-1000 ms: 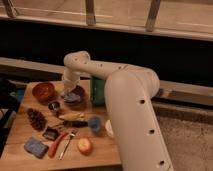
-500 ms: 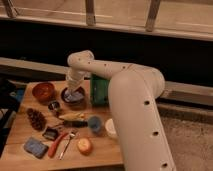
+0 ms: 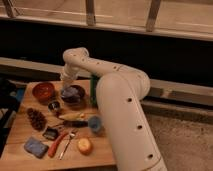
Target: Wipe purple bowl with towel
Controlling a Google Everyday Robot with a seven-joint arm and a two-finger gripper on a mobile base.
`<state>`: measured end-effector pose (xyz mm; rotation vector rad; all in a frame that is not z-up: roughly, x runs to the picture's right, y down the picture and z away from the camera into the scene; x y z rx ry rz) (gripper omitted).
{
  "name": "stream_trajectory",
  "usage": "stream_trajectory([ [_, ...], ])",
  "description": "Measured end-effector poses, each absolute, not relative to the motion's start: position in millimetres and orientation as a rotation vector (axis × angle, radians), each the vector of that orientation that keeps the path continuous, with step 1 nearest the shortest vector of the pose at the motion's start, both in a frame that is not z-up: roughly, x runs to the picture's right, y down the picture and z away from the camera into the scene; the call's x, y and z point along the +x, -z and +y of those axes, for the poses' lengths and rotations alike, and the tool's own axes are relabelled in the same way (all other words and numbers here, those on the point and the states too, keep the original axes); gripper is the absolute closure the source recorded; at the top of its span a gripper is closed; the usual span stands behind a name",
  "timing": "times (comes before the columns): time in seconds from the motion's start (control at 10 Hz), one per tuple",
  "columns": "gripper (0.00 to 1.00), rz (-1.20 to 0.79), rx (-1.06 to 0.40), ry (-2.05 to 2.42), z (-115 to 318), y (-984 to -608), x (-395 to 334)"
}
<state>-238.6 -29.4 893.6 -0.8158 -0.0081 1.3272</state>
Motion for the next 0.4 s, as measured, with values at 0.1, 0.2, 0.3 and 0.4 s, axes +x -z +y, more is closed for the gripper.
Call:
stream_trajectory([
  [0.1, 1.00, -0.012, -0.828, -1.314, -23, -888, -244],
  [0.2, 1.00, -0.012, -0.841, -1.304, -17, -882, -244],
  [0.3, 1.00, -0.004, -0.855, -1.304, -10, -878, -237],
  [0.4, 1.00, 0.001, -0.876, -1.317, -5, -875, -226],
])
